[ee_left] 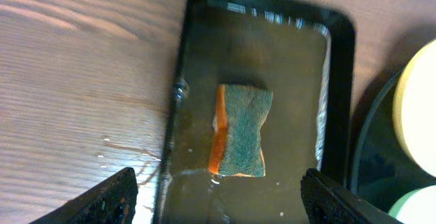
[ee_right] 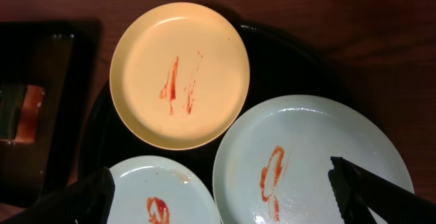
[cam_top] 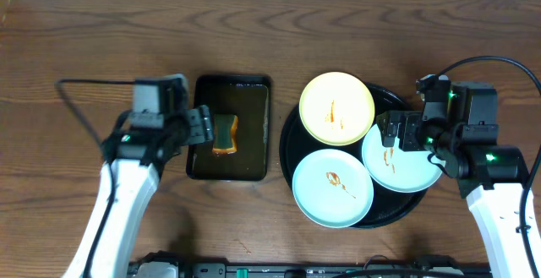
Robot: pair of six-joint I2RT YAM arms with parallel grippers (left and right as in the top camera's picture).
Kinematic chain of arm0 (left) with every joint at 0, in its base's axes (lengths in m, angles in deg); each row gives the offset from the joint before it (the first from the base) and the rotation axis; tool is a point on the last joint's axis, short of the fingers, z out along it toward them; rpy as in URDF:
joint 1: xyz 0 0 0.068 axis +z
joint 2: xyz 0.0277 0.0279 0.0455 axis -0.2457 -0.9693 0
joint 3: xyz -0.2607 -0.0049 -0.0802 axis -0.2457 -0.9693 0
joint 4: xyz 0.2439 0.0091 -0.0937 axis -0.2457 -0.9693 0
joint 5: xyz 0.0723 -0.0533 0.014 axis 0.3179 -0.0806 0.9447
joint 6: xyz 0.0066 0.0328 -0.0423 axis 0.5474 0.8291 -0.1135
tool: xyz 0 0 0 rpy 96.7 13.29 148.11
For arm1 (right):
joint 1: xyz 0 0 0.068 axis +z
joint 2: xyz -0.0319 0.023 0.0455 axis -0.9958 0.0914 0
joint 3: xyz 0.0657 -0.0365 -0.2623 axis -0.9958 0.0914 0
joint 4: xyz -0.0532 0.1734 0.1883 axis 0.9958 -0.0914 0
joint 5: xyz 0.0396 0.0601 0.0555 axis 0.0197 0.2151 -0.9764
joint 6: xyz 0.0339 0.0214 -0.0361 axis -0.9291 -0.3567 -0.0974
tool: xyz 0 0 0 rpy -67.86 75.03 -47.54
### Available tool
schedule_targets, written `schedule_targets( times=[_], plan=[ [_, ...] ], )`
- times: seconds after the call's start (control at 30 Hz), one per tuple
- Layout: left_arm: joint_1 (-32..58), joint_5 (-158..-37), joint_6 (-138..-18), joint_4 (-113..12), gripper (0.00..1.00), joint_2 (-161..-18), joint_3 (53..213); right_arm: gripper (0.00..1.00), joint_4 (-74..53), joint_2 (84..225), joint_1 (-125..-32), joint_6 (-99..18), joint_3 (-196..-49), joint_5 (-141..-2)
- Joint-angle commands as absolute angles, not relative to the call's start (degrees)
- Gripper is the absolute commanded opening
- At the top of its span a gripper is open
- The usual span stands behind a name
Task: Clean dirty plates on tray and stack at the side
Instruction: 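Reach left gripper into water tray and grasp the orange-green sponge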
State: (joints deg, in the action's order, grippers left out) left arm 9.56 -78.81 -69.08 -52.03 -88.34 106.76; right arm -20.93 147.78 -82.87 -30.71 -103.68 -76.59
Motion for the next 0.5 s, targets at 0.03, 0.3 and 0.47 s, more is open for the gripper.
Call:
schedule_targets(
  times=[0.03, 0.3, 0.47],
  plan=[
    [4.84, -79.16, -68.69, -48.82, 0.72, -98.61, 107.98, 0.99, -20.84, 147.83, -83.76, -30.58, -105.13, -77.18],
    [2.89, -79.12, -68.73, -43.00, 0.66, -109.52, 107.96, 0.99, -21.06, 147.83, -83.70, -30.58, -105.13, -77.18],
    [2.87, -79.16, -68.73, -41.65, 0.62, -112.97, 107.96, 0.99, -21.04, 147.80, -83.70, -30.58, -105.11, -77.18]
  ],
)
